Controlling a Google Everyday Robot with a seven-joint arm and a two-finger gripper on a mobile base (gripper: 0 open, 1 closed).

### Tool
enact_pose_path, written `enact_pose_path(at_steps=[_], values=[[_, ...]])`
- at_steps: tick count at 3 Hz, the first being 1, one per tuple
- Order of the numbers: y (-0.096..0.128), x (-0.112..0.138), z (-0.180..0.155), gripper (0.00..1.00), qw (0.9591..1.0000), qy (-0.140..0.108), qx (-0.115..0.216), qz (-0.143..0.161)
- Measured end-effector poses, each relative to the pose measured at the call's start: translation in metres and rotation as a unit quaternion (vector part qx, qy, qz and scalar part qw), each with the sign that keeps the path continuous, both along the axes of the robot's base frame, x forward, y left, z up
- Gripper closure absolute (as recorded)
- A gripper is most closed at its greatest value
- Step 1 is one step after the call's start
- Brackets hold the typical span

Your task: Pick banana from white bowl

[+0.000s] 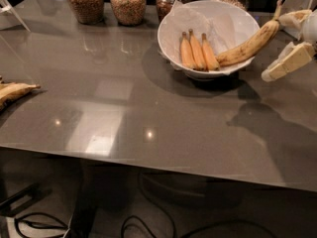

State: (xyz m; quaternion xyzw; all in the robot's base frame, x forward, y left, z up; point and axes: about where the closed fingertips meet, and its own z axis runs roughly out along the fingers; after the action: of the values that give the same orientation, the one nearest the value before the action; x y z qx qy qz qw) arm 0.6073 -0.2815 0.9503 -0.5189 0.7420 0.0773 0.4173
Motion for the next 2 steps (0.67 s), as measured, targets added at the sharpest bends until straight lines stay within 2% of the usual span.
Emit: enact_pose_path(at_steps=[1, 2], values=[[-0.006, 0.008, -0.019, 0.0, 0.9995, 0.002, 0.03, -0.011], [-0.013, 0.021, -0.03, 0.0, 0.996, -0.001, 0.085, -0.028]])
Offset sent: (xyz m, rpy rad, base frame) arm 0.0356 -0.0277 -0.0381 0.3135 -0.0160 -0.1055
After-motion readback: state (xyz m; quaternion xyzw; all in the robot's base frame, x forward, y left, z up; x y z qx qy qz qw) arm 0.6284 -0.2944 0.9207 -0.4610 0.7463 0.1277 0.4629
